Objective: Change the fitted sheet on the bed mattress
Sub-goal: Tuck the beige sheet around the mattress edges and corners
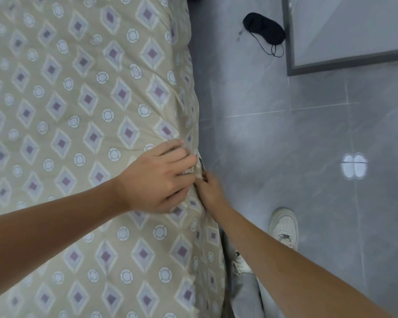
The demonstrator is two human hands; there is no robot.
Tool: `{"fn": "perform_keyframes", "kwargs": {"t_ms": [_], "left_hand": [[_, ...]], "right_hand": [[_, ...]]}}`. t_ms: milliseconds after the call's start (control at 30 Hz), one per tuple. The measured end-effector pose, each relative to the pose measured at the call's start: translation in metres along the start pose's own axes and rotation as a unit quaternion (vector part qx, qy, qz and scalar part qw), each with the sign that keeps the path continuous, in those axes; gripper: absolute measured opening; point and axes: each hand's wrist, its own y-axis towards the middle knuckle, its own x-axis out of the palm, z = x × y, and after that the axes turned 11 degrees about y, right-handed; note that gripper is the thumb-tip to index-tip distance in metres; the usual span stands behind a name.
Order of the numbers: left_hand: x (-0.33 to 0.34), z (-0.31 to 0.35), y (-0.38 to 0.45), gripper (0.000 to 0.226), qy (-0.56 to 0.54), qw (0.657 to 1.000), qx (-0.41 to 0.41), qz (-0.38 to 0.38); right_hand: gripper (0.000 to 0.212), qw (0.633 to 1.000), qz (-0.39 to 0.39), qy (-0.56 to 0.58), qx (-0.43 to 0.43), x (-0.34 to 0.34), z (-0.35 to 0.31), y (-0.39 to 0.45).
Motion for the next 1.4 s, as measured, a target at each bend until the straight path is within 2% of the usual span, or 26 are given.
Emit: {"fn": "perform_keyframes", "kwargs": {"t_ms": [100,167,267,400,533,700,767,833,967,1100,1133,1200,1267,1300,1400], "left_hand": [[-0.004,0.005,-0.003,0.028,-0.054,0.997,0.039,-0.042],[-0.003,0.004,0.003,0.03,-0.057,0.996,0.032,-0.065],[-0.002,0.003,0.011,0.037,-0.02,0.994,0.049,-0.1],[-0.009,0.004,0.015,0.056,0.05,0.983,0.086,-0.156],[-0.024,0.003,0.014,0.058,0.032,0.984,0.089,-0.148],[-0.042,0.0,0.011,0.049,0.029,0.992,0.077,-0.092],[-0.046,0.001,0.009,0.047,0.024,0.993,0.073,-0.09],[-0.045,0.004,0.007,0.044,0.029,0.995,0.062,-0.074],[-0.039,0.002,0.005,0.045,0.03,0.993,0.076,-0.082],[-0.037,0.0,0.004,0.047,0.038,0.99,0.095,-0.099],[-0.035,0.001,0.005,0.048,0.041,0.989,0.095,-0.106],[-0.031,0.002,0.007,0.052,0.06,0.984,0.091,-0.14],[-0.025,0.003,0.011,0.055,0.078,0.979,0.081,-0.173],[-0.021,0.005,0.012,0.056,0.081,0.977,0.076,-0.181],[-0.013,0.014,0.015,0.057,0.087,0.977,0.045,-0.191]], "right_hand": [[0.03,0.998,-0.03,0.051,0.034,-0.003,0.005,-0.008],[0.025,0.995,-0.03,0.081,0.059,-0.007,0.009,-0.005],[0.01,0.991,-0.015,0.112,0.07,-0.007,0.005,-0.006],[0.008,0.986,-0.043,0.156,0.052,-0.01,0.005,-0.023],[0.039,0.96,-0.127,0.218,0.118,-0.016,0.004,-0.038],[0.072,0.887,-0.266,0.314,0.212,-0.004,-0.008,-0.028],[0.074,0.869,-0.277,0.324,0.253,0.003,-0.011,-0.024],[0.064,0.876,-0.26,0.306,0.267,0.014,-0.013,-0.017],[0.044,0.91,-0.215,0.266,0.235,0.031,-0.006,-0.004],[0.036,0.914,-0.229,0.266,0.203,0.007,-0.006,-0.013],[0.03,0.927,-0.224,0.243,0.176,-0.002,-0.003,-0.015],[0.025,0.969,-0.162,0.157,0.106,-0.017,0.008,-0.021],[0.025,0.99,-0.088,0.097,0.051,-0.032,0.02,-0.032],[0.025,0.992,-0.081,0.088,0.044,-0.038,0.023,-0.043],[0.026,0.987,-0.121,0.053,0.092,-0.046,0.04,-0.074]]}}
